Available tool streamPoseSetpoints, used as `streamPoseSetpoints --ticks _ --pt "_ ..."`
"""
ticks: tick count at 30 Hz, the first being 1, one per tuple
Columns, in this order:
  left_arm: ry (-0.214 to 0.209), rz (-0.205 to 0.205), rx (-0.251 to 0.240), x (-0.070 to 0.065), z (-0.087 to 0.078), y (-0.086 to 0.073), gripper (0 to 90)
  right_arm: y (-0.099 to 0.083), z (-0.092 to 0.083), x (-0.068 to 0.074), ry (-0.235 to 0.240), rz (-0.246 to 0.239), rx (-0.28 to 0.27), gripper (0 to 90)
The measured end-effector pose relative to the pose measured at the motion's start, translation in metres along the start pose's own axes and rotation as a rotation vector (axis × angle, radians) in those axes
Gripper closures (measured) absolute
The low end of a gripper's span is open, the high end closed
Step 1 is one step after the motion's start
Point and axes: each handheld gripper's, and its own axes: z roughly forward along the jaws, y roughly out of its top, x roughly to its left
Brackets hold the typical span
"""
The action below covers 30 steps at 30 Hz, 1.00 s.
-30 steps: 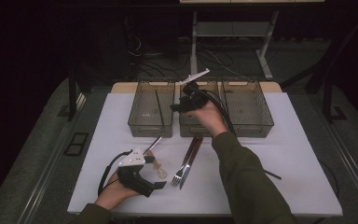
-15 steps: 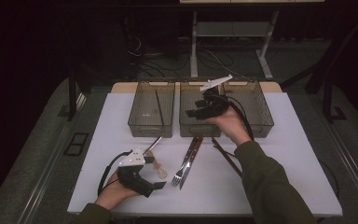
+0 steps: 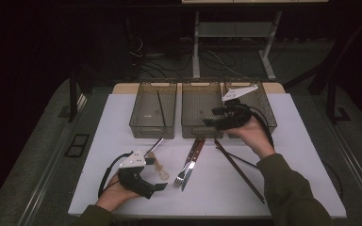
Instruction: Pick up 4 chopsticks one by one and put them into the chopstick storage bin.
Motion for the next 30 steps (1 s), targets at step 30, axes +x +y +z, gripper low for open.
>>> streamPoseSetpoints --ticks 30 --pt "0.015 0.010 0.012 0.003 -0.002 -0.003 0.0 -0.113 -0.072 -0.019 -0.039 0.038 0.025 38.2"
